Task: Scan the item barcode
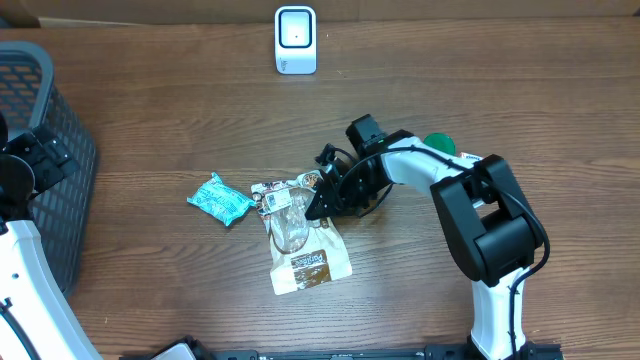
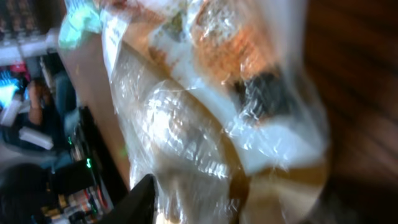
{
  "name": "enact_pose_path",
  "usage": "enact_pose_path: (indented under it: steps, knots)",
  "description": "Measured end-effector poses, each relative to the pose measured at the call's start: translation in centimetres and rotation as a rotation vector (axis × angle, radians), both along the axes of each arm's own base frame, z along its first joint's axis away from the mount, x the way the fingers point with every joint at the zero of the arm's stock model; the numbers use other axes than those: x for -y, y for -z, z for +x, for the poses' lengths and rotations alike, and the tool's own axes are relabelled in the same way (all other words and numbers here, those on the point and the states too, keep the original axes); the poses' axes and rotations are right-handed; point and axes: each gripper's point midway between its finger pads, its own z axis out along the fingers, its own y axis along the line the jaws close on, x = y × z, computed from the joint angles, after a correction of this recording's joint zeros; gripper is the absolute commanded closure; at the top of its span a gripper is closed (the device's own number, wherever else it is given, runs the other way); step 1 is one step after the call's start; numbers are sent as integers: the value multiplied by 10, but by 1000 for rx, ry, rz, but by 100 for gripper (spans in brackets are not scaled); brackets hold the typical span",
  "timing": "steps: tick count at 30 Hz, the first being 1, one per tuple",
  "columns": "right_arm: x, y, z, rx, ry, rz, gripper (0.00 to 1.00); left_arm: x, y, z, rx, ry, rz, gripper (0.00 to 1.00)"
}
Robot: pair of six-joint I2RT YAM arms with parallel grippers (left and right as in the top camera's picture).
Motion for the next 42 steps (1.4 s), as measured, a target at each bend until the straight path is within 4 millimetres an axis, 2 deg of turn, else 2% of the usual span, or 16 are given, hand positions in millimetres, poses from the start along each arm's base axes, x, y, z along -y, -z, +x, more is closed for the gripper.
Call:
enact_pose_path:
  steps: [5, 9, 17, 23, 29, 37, 40, 42]
  knots:
    - [-8, 6, 13, 7, 81, -44, 79, 0, 0, 0, 0, 0, 0, 0]
    - [-13, 6, 20, 0, 131, -51, 96, 0, 0, 0, 0, 0, 0, 0]
    - [-18, 5, 19, -23, 152, -54, 96, 0, 0, 0, 0, 0, 0, 0]
    - [-9, -1, 22, -29, 174, -76, 96, 0, 0, 0, 0, 0, 0, 0]
    - [15, -33, 22, 14, 209, -199, 96, 0, 0, 0, 0, 0, 0, 1]
    - [59, -101, 24, 154, 201, -513, 96, 0, 0, 0, 0, 0, 0, 0]
    - [68, -111, 23, 219, 181, -621, 96, 0, 0, 0, 0, 0, 0, 1]
    - [73, -110, 18, 252, 156, -694, 96, 0, 0, 0, 0, 0, 0, 0]
